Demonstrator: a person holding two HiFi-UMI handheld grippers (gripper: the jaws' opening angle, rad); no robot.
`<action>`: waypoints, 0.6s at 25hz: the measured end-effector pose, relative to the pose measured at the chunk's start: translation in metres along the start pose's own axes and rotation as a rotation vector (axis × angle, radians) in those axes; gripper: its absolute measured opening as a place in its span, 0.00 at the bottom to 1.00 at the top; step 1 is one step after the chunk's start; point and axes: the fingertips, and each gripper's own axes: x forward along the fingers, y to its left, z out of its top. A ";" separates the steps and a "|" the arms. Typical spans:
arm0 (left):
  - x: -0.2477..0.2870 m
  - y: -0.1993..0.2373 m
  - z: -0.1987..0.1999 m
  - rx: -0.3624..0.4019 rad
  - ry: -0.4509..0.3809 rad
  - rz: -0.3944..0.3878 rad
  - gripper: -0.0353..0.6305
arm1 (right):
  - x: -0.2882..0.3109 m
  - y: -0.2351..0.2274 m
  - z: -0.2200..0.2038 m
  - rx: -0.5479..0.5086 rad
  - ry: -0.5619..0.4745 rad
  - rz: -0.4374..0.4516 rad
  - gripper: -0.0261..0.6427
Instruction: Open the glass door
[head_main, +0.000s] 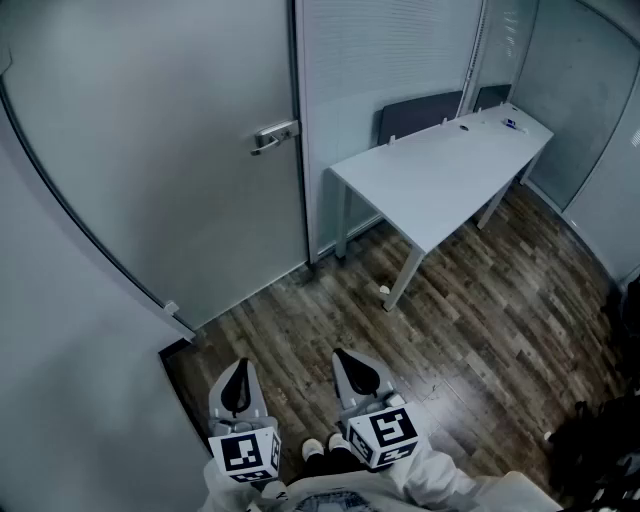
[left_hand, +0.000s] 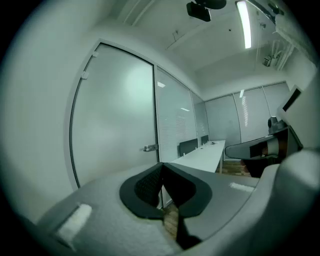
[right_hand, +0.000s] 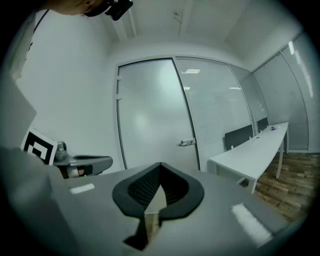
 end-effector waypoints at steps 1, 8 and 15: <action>0.001 0.001 0.000 0.000 0.000 -0.002 0.06 | 0.002 0.002 0.000 0.000 -0.001 0.003 0.04; 0.004 0.000 0.002 0.007 -0.002 -0.014 0.06 | 0.002 0.004 0.001 0.002 -0.001 0.003 0.04; 0.018 -0.020 0.005 0.013 -0.004 -0.036 0.06 | -0.004 -0.017 -0.001 0.031 0.001 -0.004 0.05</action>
